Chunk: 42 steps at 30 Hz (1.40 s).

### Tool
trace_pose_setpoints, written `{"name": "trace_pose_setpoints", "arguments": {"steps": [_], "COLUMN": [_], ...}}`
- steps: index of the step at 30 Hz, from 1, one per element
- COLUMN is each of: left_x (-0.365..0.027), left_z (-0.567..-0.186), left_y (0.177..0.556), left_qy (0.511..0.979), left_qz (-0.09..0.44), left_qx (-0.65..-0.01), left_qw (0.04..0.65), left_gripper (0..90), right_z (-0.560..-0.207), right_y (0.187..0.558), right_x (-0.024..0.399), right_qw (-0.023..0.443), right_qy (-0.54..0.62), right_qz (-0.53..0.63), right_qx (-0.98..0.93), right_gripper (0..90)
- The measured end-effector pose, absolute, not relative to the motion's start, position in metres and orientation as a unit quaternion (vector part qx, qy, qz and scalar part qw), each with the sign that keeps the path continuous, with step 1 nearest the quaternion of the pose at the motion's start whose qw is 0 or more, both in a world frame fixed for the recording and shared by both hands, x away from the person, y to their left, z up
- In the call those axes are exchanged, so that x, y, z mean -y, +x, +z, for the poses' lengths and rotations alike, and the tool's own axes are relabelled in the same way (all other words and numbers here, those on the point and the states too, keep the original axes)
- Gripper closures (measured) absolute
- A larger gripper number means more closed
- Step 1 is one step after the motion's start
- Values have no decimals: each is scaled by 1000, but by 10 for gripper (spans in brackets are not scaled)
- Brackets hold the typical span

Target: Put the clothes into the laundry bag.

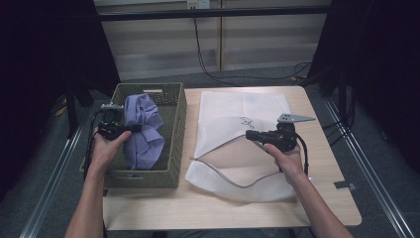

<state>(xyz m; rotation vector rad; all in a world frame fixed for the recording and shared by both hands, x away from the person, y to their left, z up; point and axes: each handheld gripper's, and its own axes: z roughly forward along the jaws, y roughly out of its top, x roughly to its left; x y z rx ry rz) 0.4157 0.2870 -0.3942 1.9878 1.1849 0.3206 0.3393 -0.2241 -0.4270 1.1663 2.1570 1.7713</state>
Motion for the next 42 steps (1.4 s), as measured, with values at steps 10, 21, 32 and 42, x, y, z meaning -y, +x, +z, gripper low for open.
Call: {"name": "trace_pose_setpoints", "arguments": {"steps": [10, 21, 32, 42], "left_x": [-284, -295, -295, -294], "left_z": [-378, -368, -355, -345], "left_y": [392, 382, 378, 375], "left_qy": [761, 726, 704, 694], "left_qz": [144, 155, 176, 189], "left_qx": [-436, -441, -429, -421], "left_qw": [458, 505, 538, 554], "left_gripper": [827, 827, 827, 827], "right_z": [-426, -425, -426, -425], "right_y": [338, 336, 335, 335], "right_x": [225, 224, 223, 223], "right_qw": [59, 62, 63, 66], "right_qy": [384, 383, 382, 381], "right_qz": [586, 585, 581, 581], "right_qx": [-711, -713, -716, -716], "right_gripper": [887, 887, 887, 887]}}
